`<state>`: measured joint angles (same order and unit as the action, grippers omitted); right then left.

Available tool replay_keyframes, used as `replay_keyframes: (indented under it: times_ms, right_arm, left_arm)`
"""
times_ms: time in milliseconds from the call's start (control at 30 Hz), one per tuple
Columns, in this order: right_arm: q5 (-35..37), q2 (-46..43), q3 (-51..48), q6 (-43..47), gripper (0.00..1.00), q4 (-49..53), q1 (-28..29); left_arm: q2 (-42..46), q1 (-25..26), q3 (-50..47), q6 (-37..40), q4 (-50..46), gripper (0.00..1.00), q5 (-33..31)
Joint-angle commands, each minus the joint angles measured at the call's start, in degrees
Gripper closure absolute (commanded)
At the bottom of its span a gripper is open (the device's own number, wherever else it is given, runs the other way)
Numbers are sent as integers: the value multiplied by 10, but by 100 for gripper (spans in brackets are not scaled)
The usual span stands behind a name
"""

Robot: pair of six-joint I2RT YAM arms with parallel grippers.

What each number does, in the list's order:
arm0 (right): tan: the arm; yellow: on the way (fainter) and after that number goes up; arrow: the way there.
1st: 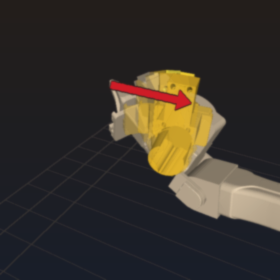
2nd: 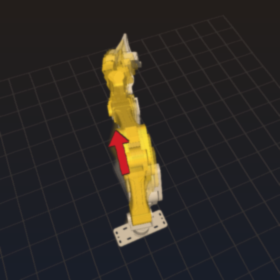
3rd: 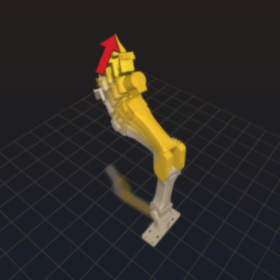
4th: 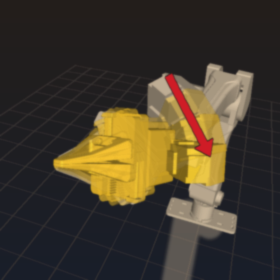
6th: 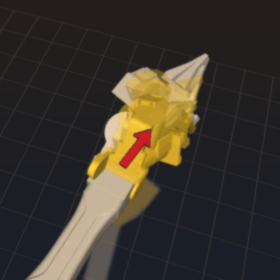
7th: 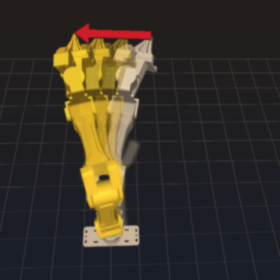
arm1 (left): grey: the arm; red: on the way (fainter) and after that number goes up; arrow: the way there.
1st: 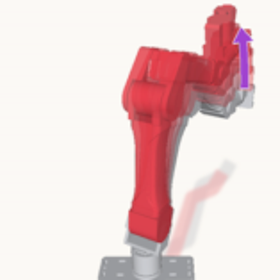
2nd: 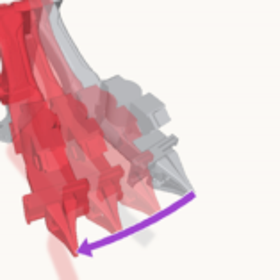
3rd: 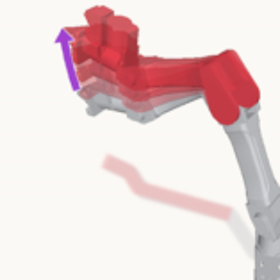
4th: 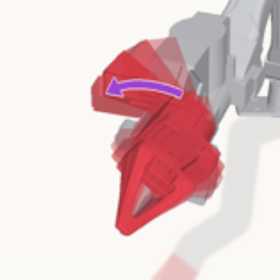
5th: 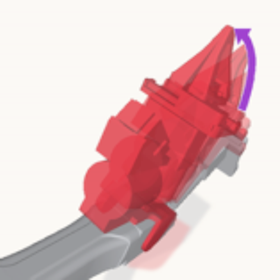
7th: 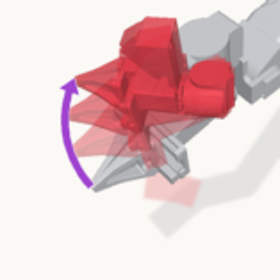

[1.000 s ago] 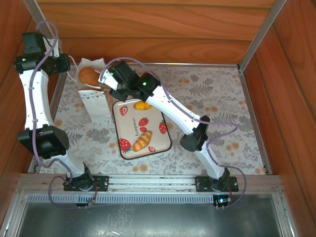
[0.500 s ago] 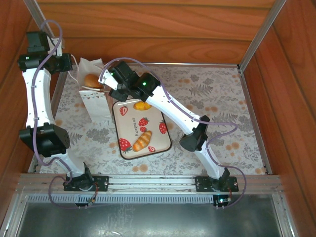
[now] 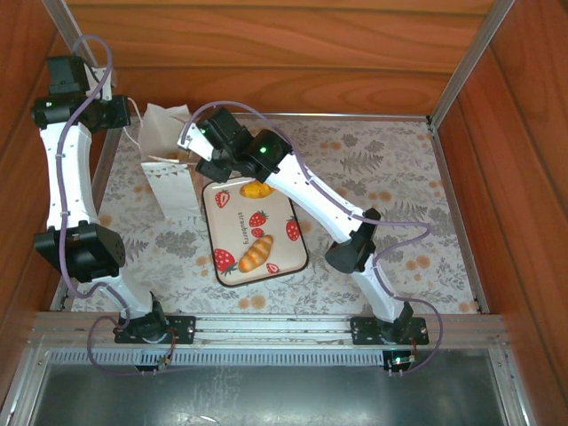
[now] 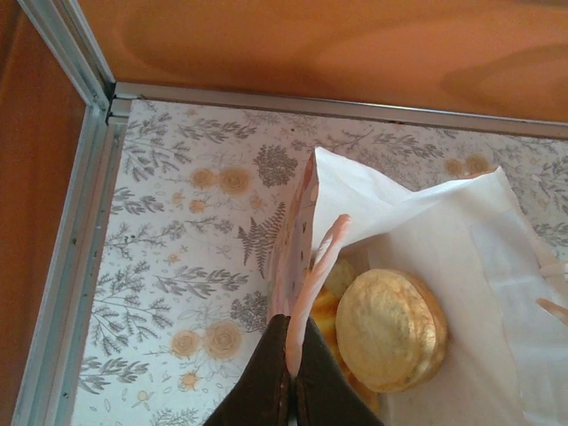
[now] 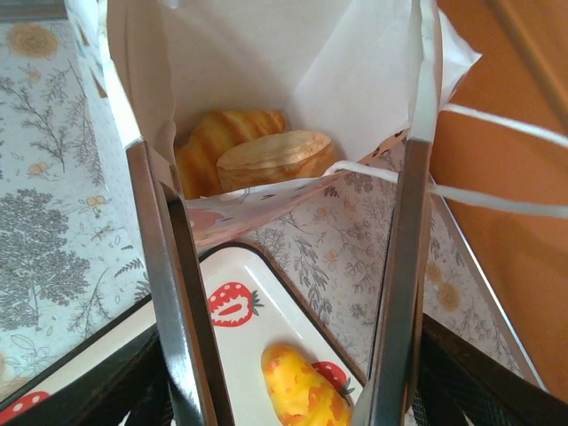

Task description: Place the fake bread into the paper bag

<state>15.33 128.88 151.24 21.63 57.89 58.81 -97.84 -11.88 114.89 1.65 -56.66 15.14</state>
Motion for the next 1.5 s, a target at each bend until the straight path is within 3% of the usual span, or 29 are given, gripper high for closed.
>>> replay_keyframes:
  times_ms: [0, 233, 433, 633, 933, 1267, 1467]
  right_arm:
    - [-16, -60, 0, -26, 34, -9, -1]
    - [-24, -131, -48, -69, 36, -12, -1]
    - [-29, -234, -160, -123, 38, -39, -1]
    - [-29, -356, -295, -199, 38, -47, -1]
    - [-17, -484, -501, -363, 39, 3, -1]
    - [-91, -468, -639, -538, 39, 83, 0]
    - [-157, -430, -705, -603, 39, 76, 8]
  left_arm:
    - [-2, 3, 15, -6, -10, 91, 16]
    - [24, 3, 5, -26, -10, 65, 10]
    - [67, 2, -18, -48, -8, 46, -5]
    - [134, 2, -79, -79, 20, 42, -9]
    - [334, 1, -326, -184, 200, 29, -22]
    - [505, 1, -537, -242, 247, 27, -9]
    - [567, 1, -635, -230, 247, 24, 13]
